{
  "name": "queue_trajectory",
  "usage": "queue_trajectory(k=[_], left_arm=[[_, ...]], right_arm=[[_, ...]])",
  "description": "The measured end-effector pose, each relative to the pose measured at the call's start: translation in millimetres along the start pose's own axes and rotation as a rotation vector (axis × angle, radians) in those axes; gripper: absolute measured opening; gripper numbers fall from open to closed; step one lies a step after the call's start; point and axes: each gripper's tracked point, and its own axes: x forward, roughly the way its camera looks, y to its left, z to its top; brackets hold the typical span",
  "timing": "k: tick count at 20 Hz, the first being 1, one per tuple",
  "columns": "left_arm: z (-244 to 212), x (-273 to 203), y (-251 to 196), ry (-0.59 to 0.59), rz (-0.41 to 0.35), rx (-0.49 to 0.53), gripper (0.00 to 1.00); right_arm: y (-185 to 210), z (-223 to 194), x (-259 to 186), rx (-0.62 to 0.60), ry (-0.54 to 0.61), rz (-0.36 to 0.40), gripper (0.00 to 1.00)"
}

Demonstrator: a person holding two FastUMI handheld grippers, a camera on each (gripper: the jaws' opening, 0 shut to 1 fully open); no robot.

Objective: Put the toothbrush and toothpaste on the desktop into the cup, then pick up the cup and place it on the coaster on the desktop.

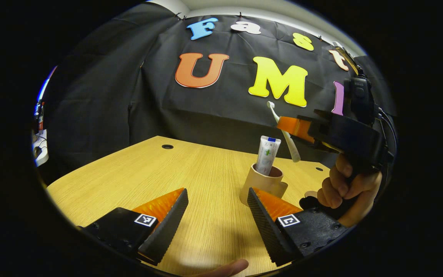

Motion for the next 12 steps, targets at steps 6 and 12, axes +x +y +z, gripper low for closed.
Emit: queue_trajectory(k=[6, 12], left_arm=[[1.7, -0.1, -0.6, 0.004, 0.001, 0.012, 0.98], [-1.6, 3.3, 0.1, 0.012, 0.002, 0.025, 0.98]], right_arm=[[-1.8, -2.2, -0.8, 0.011, 0.008, 0.000, 0.04], [-4.3, 2.1, -5.1, 0.019, -0.017, -0.003, 0.05]])
